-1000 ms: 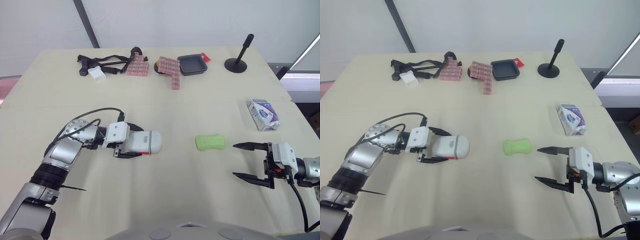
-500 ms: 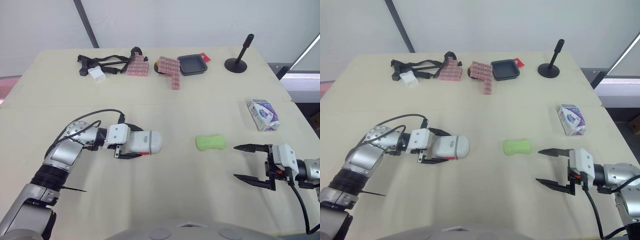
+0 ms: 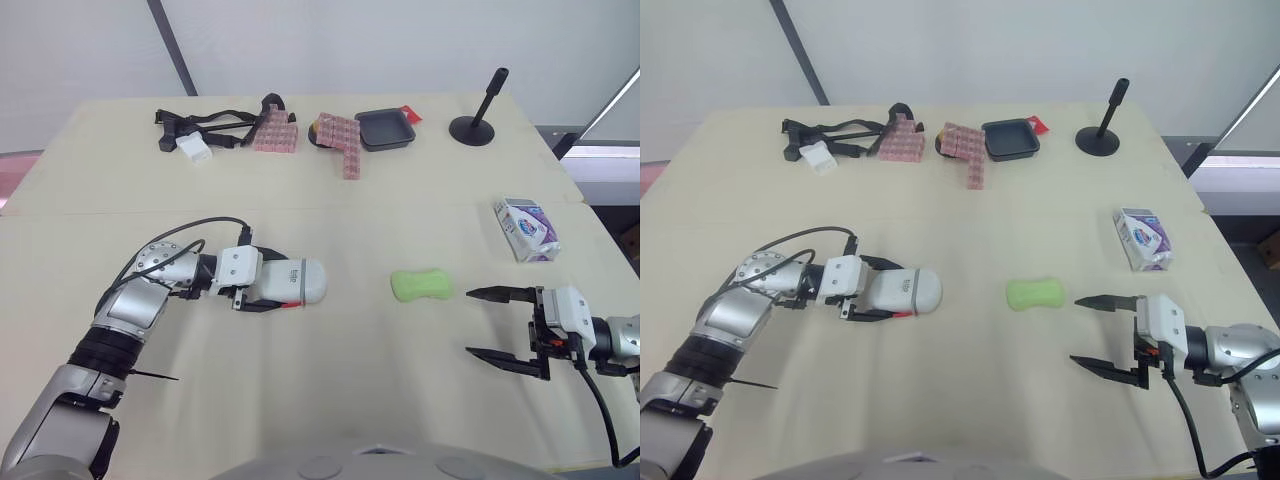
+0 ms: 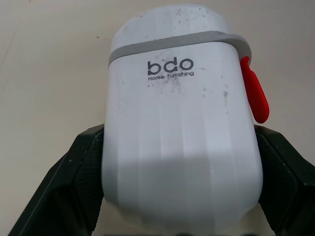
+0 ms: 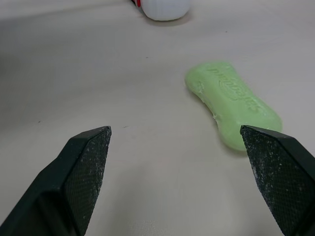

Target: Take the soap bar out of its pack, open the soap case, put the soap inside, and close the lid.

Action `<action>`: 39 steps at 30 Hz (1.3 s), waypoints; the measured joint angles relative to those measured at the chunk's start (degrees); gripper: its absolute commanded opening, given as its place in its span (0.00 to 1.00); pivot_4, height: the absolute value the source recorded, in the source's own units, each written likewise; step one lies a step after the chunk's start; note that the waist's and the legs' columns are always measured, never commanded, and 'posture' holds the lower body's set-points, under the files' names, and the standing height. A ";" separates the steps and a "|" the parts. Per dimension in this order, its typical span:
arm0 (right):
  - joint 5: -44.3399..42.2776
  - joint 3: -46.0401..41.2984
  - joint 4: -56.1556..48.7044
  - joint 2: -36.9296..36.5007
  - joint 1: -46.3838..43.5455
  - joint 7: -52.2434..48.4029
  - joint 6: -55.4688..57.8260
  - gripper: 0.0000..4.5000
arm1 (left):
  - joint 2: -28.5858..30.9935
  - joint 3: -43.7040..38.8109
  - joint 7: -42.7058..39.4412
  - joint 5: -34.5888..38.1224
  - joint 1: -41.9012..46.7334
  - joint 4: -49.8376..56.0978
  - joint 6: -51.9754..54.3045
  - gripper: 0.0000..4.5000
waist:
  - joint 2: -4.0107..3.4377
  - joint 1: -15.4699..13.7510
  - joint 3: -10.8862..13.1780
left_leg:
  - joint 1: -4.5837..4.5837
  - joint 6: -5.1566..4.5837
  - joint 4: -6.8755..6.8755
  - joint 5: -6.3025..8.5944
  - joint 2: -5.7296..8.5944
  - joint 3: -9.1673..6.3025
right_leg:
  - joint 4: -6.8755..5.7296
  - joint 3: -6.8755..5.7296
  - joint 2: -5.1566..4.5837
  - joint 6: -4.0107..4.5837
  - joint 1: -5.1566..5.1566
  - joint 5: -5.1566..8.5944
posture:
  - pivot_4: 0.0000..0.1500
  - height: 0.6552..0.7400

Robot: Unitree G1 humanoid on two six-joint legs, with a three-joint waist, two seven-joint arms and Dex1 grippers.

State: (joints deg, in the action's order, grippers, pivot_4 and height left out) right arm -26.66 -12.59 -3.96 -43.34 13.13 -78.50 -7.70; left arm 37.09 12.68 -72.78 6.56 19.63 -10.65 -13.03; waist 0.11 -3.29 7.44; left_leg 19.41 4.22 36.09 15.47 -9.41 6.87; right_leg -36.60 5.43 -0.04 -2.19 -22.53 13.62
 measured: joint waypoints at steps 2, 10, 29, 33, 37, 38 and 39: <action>0.00 0.00 -0.09 -0.02 0.07 0.12 0.10 1.00 | 0.00 0.00 -0.01 0.00 0.00 0.00 -0.04 0.77 | 0.00 0.01 0.00 | 0.00 0.00 0.00 0.00 0.00 0.00 | 0.01 0.00 0.00 0.00 0.00 0.00 | 1.00 1.00; -0.13 -0.01 -1.13 -1.13 0.26 0.58 2.05 1.00 | -0.27 -0.03 -0.06 0.29 -0.05 0.04 -0.78 0.77 | 0.00 -0.01 0.00 | 0.00 0.00 0.00 0.00 0.00 0.00 | 0.01 -0.01 -0.01 0.00 0.01 0.00 | 1.00 1.00; -39.27 -0.62 -19.26 -10.97 -17.74 29.01 58.64 1.00 | -7.54 -0.67 8.23 2.32 -0.56 11.60 -5.47 0.77 | -0.02 -1.37 0.01 | -0.06 0.05 -0.14 -0.03 0.05 0.00 | 0.23 0.01 0.10 -0.03 0.14 -0.02 | 1.00 1.00; -56.32 3.11 -17.66 -10.49 -25.89 45.63 70.40 1.00 | -10.77 0.49 12.24 -1.19 -0.03 11.70 -10.19 0.77 | -0.02 -2.16 0.01 | -0.03 0.07 -0.15 -0.04 0.09 0.01 | 0.27 0.00 0.15 -0.03 0.14 -0.02 | 1.00 1.00; -67.15 6.77 -15.41 -9.00 -29.94 57.85 73.12 1.00 | -12.10 2.16 14.95 -4.28 -0.03 11.80 -13.33 0.77 | -0.03 -2.68 0.02 | 0.00 0.12 -0.17 -0.04 0.08 0.03 | 0.27 -0.01 0.20 -0.03 0.13 -0.02 | 1.00 1.00; -69.20 7.73 -15.14 -9.00 -30.69 59.88 73.50 1.00 | -12.18 2.16 15.74 -4.88 -0.06 11.80 -13.78 0.77 | -0.03 -2.83 0.02 | 0.01 0.13 -0.17 -0.04 0.08 0.03 | 0.27 -0.02 0.22 -0.03 0.13 -0.02 | 1.00 1.00; -71.45 8.22 -14.96 -9.00 -31.20 61.71 73.73 1.00 | -12.33 2.17 16.51 -5.28 -0.05 11.80 -14.18 0.77 | -0.03 -2.91 0.02 | 0.02 0.14 -0.17 -0.04 0.08 0.03 | 0.26 -0.02 0.21 -0.03 0.13 -0.02 | 1.00 1.00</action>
State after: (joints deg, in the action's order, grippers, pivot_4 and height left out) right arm -98.11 -4.36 -18.92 -52.34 -18.07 -16.79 66.03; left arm 24.76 14.85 -56.27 1.28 19.58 1.15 -27.20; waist 0.08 -6.21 7.46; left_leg 19.43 4.35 35.93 15.43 -9.33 6.90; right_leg -36.34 5.41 0.17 -2.22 -22.40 13.61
